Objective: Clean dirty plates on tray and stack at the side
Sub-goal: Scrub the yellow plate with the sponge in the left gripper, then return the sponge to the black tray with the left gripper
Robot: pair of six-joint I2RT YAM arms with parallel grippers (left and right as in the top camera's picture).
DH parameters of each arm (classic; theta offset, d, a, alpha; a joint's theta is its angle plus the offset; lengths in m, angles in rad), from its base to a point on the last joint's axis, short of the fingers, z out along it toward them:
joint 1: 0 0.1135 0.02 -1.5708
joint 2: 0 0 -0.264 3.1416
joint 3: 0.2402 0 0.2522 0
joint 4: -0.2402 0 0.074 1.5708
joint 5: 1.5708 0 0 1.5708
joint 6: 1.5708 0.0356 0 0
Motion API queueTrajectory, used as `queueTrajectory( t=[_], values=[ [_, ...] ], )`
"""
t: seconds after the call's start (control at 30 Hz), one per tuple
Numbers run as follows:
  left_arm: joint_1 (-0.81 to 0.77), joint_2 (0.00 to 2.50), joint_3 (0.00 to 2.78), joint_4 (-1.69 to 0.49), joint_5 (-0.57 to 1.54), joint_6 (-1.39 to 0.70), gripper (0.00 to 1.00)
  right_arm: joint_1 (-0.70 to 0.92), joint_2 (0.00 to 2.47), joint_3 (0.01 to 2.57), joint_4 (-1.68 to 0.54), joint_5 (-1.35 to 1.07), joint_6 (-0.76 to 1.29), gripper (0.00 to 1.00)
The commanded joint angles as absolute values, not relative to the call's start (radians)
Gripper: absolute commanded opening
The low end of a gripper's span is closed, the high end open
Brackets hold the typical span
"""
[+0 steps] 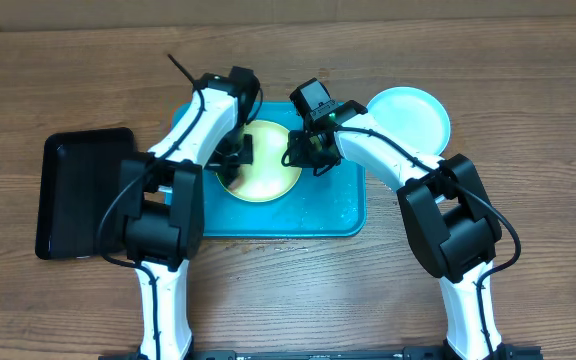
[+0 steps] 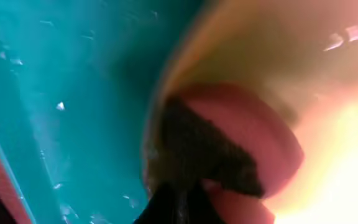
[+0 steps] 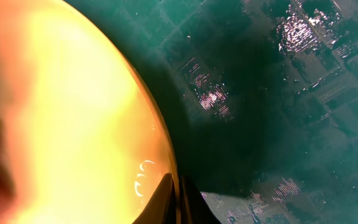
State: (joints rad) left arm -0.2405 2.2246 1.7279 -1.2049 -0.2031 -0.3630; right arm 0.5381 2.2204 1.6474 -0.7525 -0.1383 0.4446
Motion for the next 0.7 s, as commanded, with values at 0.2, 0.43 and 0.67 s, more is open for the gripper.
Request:
queueTrajectory(
  t=[0.2,0.43,0.67],
  values=[
    [-0.138,2.05,1.784,-1.185,-0.34,-0.41,0.04,0.522,2.235,1.621,-0.802,-0.06,0.438,0.04],
    [0.033,1.961,1.784,-1.214,-0.234,-0.403,0.04,0.522,2.235,1.621,-0.797,-0.06,0.438,0.04],
    [0.236,1.975,1.742,-1.251,-0.188,-0.403,0.04,0.522,2.235,1.621,-0.781,-0.06,0.438,0.04]
  ],
)
